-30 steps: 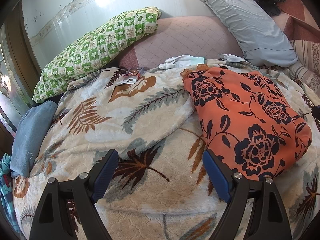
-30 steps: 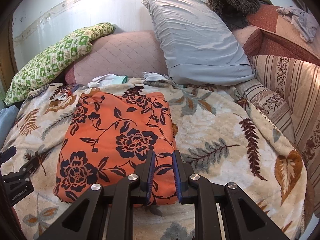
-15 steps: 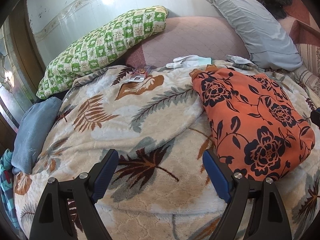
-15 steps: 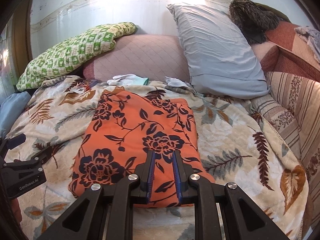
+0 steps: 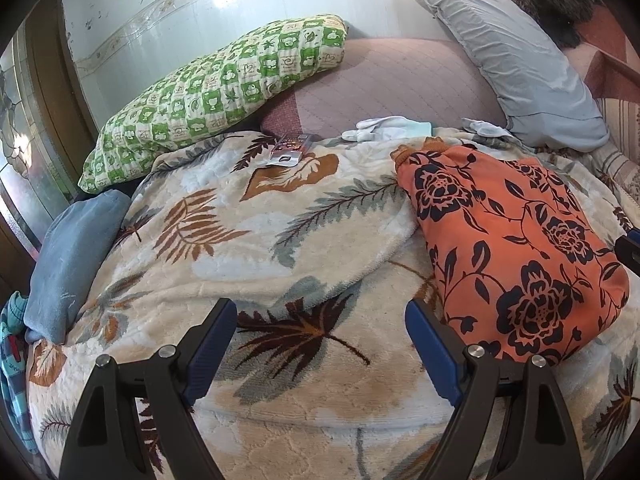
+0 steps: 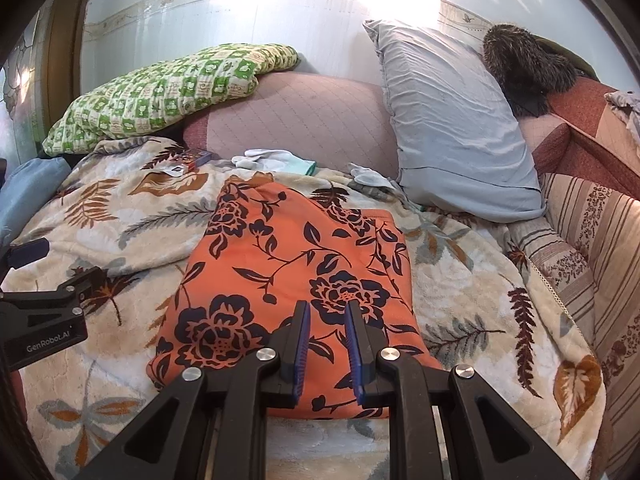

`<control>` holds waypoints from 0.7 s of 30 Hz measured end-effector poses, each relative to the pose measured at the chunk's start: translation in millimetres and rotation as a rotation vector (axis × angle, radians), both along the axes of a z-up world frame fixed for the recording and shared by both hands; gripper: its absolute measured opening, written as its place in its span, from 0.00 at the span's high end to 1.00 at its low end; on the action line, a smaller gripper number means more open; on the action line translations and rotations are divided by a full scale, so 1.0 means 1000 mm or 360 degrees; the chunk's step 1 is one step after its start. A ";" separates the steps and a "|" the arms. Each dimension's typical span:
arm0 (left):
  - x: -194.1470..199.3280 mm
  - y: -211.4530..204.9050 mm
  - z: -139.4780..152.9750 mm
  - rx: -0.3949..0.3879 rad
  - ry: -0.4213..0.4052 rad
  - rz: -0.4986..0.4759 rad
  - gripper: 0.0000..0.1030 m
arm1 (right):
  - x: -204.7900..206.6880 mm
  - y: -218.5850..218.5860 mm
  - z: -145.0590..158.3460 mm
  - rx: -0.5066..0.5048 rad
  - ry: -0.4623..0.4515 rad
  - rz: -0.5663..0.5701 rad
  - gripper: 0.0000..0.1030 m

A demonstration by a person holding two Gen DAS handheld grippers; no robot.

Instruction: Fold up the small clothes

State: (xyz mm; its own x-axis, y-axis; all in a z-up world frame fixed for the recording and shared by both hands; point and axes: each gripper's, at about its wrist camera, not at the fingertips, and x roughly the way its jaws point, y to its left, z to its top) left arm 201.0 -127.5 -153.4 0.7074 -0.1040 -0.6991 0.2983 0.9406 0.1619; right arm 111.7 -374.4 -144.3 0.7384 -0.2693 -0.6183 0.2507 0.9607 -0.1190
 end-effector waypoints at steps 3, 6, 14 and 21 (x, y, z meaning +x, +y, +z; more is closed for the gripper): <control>0.000 -0.002 -0.001 0.0006 0.0000 -0.0004 0.16 | -0.001 -0.002 0.001 0.0010 -0.0005 -0.0004 0.81; 0.000 -0.002 -0.001 0.0007 -0.0001 -0.0003 0.16 | -0.001 -0.001 0.001 0.0008 -0.0007 -0.0004 0.81; -0.001 -0.003 -0.001 0.0007 0.0001 -0.0004 0.16 | -0.002 -0.001 0.003 0.0004 -0.0011 -0.0003 0.81; -0.001 -0.003 -0.001 0.0008 -0.0002 0.0000 0.16 | -0.002 -0.002 0.003 -0.0001 -0.0008 0.0001 0.81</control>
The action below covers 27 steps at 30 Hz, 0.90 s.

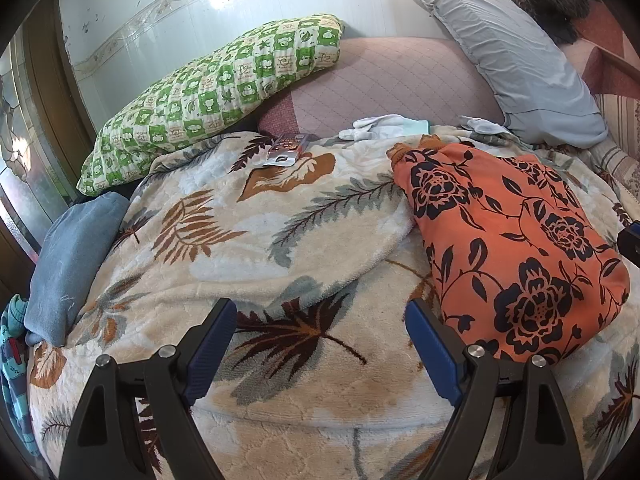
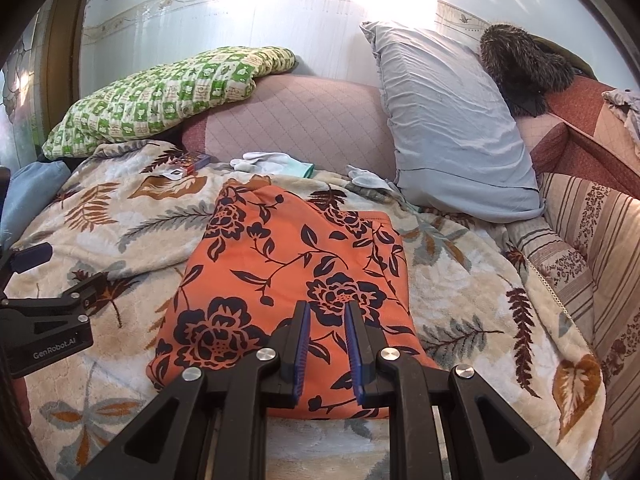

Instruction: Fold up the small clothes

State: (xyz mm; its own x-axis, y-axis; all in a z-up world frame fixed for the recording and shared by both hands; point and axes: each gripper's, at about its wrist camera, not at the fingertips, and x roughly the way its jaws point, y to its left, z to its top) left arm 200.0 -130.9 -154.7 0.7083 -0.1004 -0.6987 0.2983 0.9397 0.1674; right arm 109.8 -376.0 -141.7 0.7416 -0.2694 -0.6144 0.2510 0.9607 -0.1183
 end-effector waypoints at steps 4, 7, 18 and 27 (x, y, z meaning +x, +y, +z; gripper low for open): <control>-0.001 -0.001 0.000 0.0003 -0.0006 -0.0004 0.16 | 0.000 0.000 0.000 0.0005 0.0000 -0.0002 0.81; -0.002 -0.002 0.000 0.0011 -0.0017 -0.0004 0.16 | 0.000 -0.001 -0.001 0.0008 0.0002 -0.0002 0.81; -0.003 0.003 0.009 -0.0006 -0.0055 -0.0003 0.16 | 0.003 -0.004 -0.005 0.0033 0.0024 -0.0019 0.81; -0.004 0.001 0.008 0.0000 -0.0058 -0.0003 0.16 | 0.002 -0.005 -0.005 0.0039 0.0022 -0.0021 0.81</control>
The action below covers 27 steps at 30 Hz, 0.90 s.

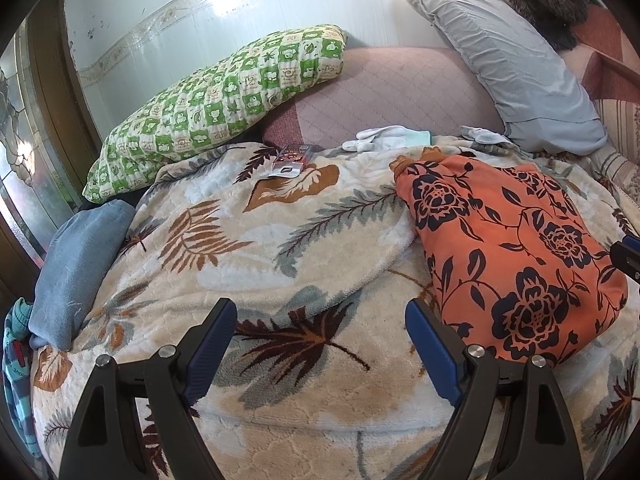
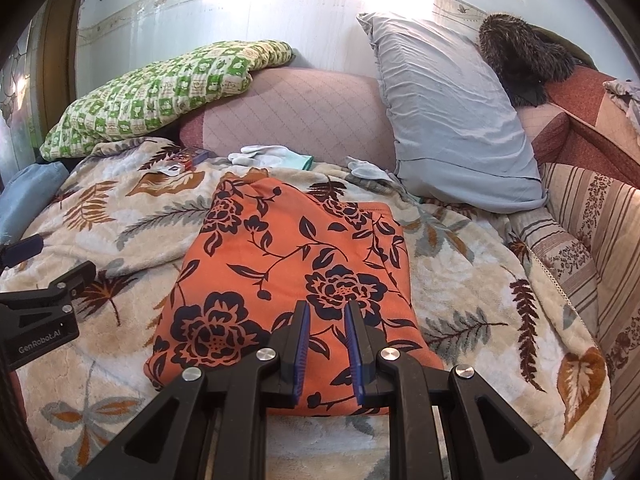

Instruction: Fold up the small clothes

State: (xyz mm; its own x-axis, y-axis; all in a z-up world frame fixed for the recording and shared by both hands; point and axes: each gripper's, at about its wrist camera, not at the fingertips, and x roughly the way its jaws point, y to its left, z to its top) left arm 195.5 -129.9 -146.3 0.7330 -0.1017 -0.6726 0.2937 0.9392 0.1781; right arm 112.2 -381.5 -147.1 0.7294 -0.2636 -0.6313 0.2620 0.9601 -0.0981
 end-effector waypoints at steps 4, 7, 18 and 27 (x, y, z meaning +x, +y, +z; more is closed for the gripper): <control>0.000 0.000 -0.001 0.0000 -0.0002 -0.0001 0.16 | 0.000 -0.001 0.000 0.0007 -0.0001 -0.0002 0.81; 0.000 0.000 0.000 -0.0001 -0.0001 0.0000 0.16 | 0.000 0.000 0.000 0.0008 0.0001 -0.0003 0.81; -0.001 0.000 0.000 -0.0002 -0.0004 0.0000 0.16 | 0.000 0.000 -0.001 0.0007 0.0003 -0.0003 0.81; 0.007 -0.004 0.005 -0.0128 0.0045 -0.0096 0.16 | -0.004 -0.046 -0.003 0.0296 -0.0016 0.0093 0.81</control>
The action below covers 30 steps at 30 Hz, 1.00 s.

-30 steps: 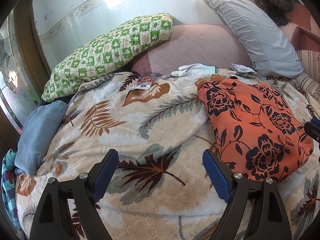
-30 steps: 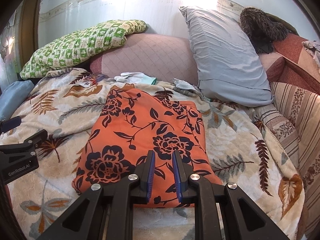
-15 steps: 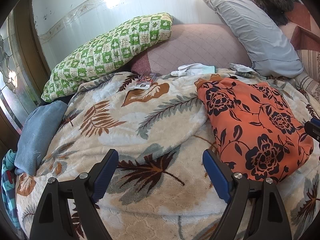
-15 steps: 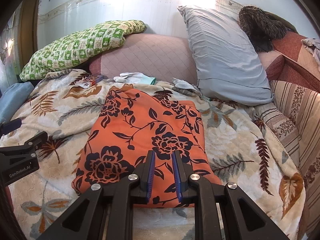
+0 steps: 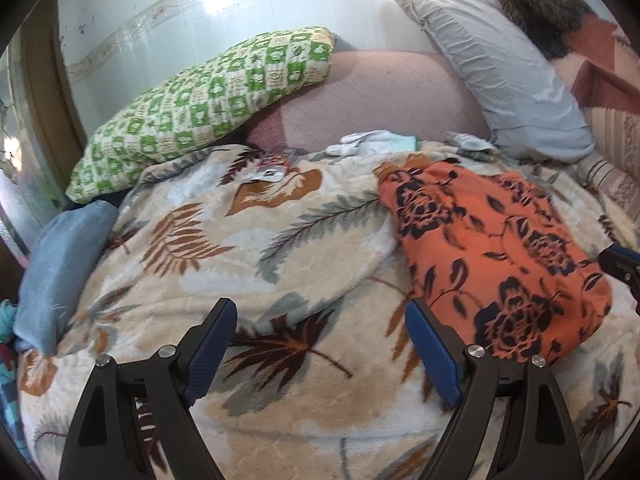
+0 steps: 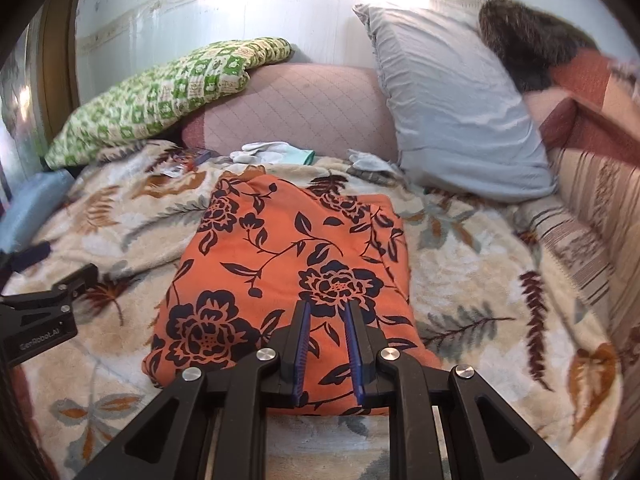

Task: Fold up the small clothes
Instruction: 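Roll the right gripper and lower both grippers onto the orange blouse bundle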

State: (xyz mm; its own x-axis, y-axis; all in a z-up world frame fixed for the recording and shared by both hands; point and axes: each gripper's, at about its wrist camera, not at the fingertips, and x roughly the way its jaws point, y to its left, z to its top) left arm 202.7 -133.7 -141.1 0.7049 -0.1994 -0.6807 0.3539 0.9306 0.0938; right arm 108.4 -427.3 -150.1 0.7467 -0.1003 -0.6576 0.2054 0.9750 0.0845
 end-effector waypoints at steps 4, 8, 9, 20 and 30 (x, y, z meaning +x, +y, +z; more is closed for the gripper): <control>0.019 -0.005 0.002 -0.0193 0.0100 -0.0102 0.16 | -0.001 -0.062 -0.016 0.0510 0.0019 0.0044 0.28; 0.036 -0.019 -0.005 -0.0218 0.0129 -0.0112 0.16 | 0.002 -0.096 -0.033 0.0672 0.0026 0.0021 0.10; 0.041 -0.026 -0.007 -0.0217 0.0138 -0.0138 0.16 | 0.004 -0.102 -0.037 0.0695 0.0024 0.0006 0.10; 0.065 -0.063 -0.044 -0.0348 0.0521 -0.0358 0.16 | 0.055 -0.149 -0.090 0.1212 0.0109 -0.0022 0.11; 0.066 -0.072 -0.061 -0.0560 0.0743 -0.0445 0.17 | 0.098 -0.126 -0.131 0.1572 0.0285 0.0087 0.23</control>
State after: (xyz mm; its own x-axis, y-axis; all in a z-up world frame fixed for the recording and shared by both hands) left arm 269.0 -205.5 -202.0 0.2395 -0.5996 -0.7636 0.5173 0.7444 -0.4223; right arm 206.1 -553.8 -281.5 0.6158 0.5824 -0.5306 0.2515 0.4930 0.8329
